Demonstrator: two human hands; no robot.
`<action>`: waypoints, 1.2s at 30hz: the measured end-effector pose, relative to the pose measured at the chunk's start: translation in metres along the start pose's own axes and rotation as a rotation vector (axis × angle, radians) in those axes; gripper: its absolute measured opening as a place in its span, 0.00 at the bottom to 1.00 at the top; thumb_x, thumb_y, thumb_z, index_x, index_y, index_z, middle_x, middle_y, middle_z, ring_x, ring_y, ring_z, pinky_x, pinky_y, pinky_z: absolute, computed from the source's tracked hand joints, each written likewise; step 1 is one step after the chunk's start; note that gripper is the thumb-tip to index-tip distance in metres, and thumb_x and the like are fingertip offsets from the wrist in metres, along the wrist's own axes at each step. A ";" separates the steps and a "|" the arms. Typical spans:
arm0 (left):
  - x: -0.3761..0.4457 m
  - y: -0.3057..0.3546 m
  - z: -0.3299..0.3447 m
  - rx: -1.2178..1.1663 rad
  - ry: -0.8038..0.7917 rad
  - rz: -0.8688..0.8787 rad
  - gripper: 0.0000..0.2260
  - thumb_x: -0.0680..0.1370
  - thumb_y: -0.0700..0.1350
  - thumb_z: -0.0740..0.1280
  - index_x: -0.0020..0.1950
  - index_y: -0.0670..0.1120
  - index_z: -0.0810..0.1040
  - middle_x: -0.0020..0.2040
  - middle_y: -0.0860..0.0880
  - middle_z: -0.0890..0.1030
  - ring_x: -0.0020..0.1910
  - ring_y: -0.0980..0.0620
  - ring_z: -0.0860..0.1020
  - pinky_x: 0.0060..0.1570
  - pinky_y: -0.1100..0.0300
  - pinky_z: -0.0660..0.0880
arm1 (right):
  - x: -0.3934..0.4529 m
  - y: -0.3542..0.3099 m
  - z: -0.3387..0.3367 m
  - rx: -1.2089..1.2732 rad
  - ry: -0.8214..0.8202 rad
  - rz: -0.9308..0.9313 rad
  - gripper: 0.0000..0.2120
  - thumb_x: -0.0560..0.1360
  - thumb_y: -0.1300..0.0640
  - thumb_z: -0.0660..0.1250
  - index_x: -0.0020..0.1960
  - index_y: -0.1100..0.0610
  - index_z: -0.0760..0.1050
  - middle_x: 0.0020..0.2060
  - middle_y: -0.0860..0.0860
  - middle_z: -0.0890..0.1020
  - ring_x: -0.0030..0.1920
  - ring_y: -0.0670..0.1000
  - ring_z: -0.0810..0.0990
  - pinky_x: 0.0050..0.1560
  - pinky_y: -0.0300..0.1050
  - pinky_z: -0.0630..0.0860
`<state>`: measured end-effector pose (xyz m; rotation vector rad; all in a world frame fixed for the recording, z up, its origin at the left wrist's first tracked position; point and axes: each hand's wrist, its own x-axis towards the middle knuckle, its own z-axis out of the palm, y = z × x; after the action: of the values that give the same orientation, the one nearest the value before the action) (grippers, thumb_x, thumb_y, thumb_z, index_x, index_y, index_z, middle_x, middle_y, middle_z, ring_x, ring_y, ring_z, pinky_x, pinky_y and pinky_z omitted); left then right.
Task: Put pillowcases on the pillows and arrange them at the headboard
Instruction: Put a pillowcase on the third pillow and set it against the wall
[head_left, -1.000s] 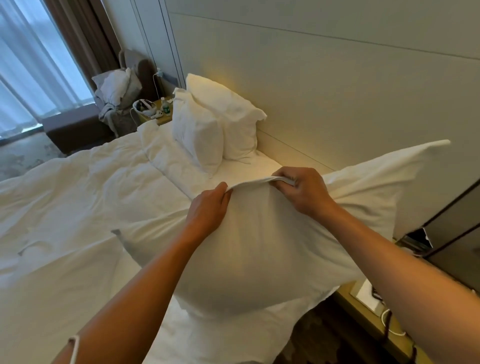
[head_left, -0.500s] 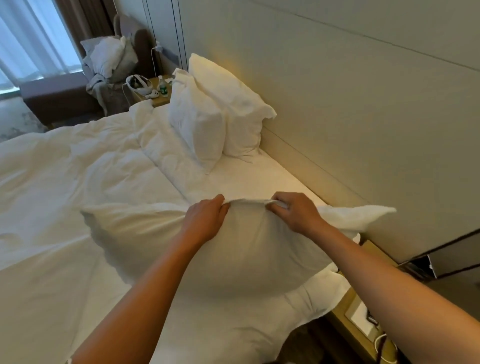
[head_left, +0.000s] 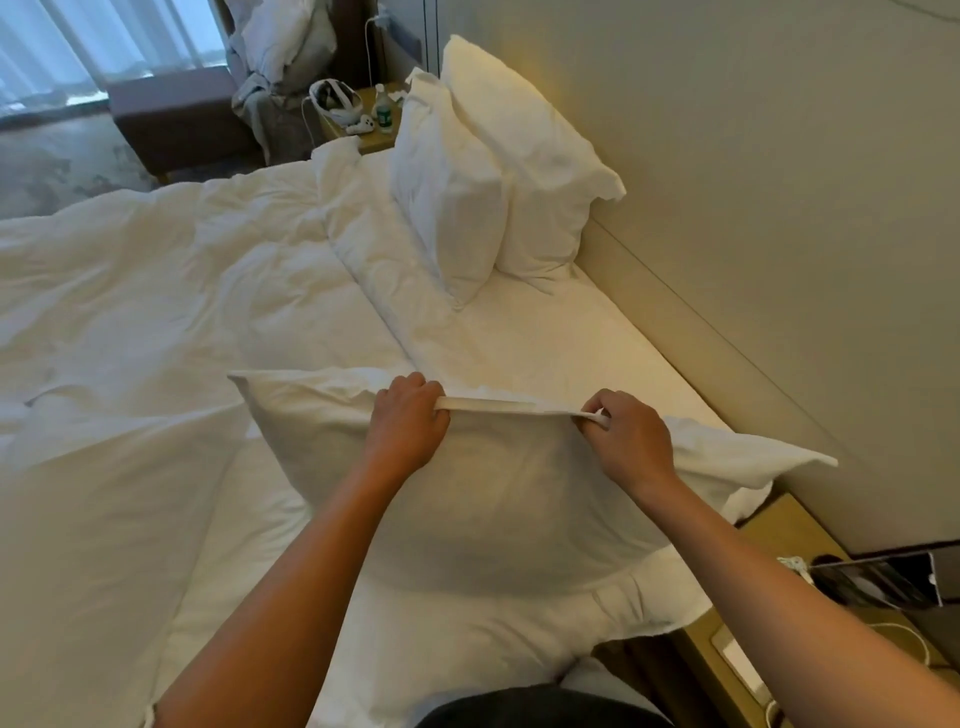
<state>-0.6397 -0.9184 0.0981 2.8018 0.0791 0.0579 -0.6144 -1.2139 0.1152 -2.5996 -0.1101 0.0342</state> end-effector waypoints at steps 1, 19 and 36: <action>0.001 -0.001 -0.001 0.008 0.004 -0.009 0.07 0.79 0.47 0.63 0.51 0.47 0.80 0.45 0.51 0.72 0.49 0.46 0.72 0.46 0.54 0.63 | 0.000 0.003 -0.003 0.007 0.012 -0.007 0.05 0.76 0.51 0.71 0.42 0.45 0.77 0.39 0.44 0.78 0.38 0.50 0.76 0.33 0.42 0.68; 0.031 -0.015 -0.005 0.075 -0.045 -0.074 0.12 0.81 0.51 0.63 0.52 0.47 0.84 0.49 0.49 0.77 0.55 0.47 0.72 0.42 0.52 0.76 | 0.006 0.045 -0.015 0.067 0.059 -0.025 0.12 0.82 0.53 0.63 0.41 0.48 0.65 0.28 0.49 0.77 0.34 0.54 0.74 0.70 0.51 0.71; 0.031 -0.050 -0.010 0.046 -0.179 -0.045 0.12 0.82 0.49 0.60 0.53 0.47 0.82 0.49 0.50 0.76 0.55 0.47 0.74 0.45 0.52 0.74 | -0.006 0.048 -0.006 0.000 0.073 0.023 0.07 0.81 0.53 0.64 0.47 0.51 0.80 0.37 0.46 0.82 0.39 0.53 0.80 0.38 0.50 0.74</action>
<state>-0.6114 -0.8658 0.0917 2.8359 0.1007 -0.2077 -0.6168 -1.2583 0.0954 -2.5991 -0.0538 -0.0523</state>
